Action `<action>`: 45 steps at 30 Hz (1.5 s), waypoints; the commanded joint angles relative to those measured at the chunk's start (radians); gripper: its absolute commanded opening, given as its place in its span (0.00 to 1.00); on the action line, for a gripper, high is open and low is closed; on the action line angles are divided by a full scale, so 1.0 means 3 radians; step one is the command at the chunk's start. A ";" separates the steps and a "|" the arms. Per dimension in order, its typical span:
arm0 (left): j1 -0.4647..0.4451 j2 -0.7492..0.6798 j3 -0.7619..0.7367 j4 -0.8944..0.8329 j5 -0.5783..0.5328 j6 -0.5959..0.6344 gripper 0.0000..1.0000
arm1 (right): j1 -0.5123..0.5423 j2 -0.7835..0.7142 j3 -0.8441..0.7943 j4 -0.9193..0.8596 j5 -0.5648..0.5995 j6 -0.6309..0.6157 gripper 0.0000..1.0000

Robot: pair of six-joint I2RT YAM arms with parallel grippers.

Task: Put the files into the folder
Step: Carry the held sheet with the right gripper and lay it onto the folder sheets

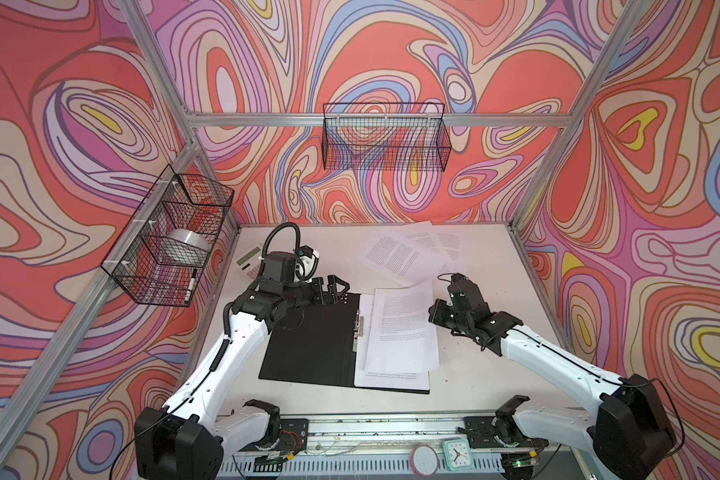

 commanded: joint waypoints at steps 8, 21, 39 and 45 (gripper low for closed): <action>0.0000 0.0048 0.0019 0.0041 0.0101 0.0011 1.00 | -0.0005 0.0273 -0.0566 0.0975 -0.0067 0.0144 0.00; -0.0004 -0.0056 -0.0016 -0.0123 0.0099 -0.0040 1.00 | 0.0059 0.0365 -0.0621 0.1017 -0.0118 0.0309 0.00; -0.0005 -0.0063 -0.0170 -0.0172 0.0308 0.0002 1.00 | 0.0167 0.0466 -0.0706 0.1144 -0.0186 0.0381 0.00; -0.0006 -0.0049 -0.0162 -0.0185 0.0291 0.0008 1.00 | 0.0181 0.0526 -0.0694 0.1143 -0.0189 0.0344 0.00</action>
